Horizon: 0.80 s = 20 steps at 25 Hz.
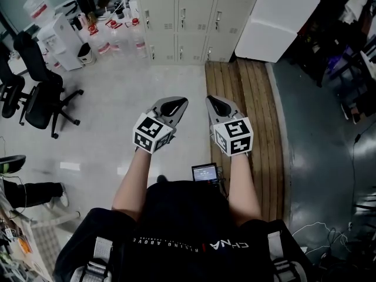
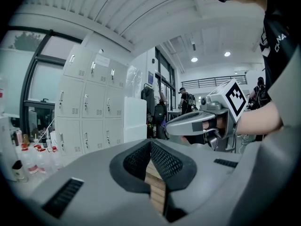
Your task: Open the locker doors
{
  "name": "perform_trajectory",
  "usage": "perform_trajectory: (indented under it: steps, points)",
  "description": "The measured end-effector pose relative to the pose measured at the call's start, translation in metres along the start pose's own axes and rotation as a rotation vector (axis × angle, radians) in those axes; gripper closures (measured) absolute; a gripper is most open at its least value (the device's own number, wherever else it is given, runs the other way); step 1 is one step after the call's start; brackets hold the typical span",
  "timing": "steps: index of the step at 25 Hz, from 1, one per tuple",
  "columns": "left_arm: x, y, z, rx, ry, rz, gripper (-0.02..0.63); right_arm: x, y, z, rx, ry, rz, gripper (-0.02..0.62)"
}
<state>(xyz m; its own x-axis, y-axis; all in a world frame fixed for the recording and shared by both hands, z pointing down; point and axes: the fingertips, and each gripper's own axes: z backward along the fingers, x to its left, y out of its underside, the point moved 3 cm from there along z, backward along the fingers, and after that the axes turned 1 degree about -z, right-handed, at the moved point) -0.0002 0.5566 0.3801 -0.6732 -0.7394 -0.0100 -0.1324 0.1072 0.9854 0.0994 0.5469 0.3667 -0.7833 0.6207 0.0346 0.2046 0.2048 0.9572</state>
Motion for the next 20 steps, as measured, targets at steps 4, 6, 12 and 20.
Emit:
perform_trajectory:
  steps: [4,6,12,20]
  points:
    - [-0.006,0.004,-0.004,0.009,0.0,0.006,0.586,-0.003,0.006,0.005,0.0,-0.001,-0.012,0.565]
    - [-0.01,0.005,-0.009,0.013,-0.003,0.007,0.586,-0.008,0.01,0.008,-0.001,-0.001,-0.017,0.565]
    - [-0.027,0.008,-0.033,0.026,-0.016,0.009,0.584,-0.032,0.02,0.024,0.005,0.0,-0.028,0.565]
    - [-0.061,0.012,-0.069,0.041,-0.044,0.02,0.585,-0.071,0.042,0.043,-0.02,-0.014,-0.085,0.565]
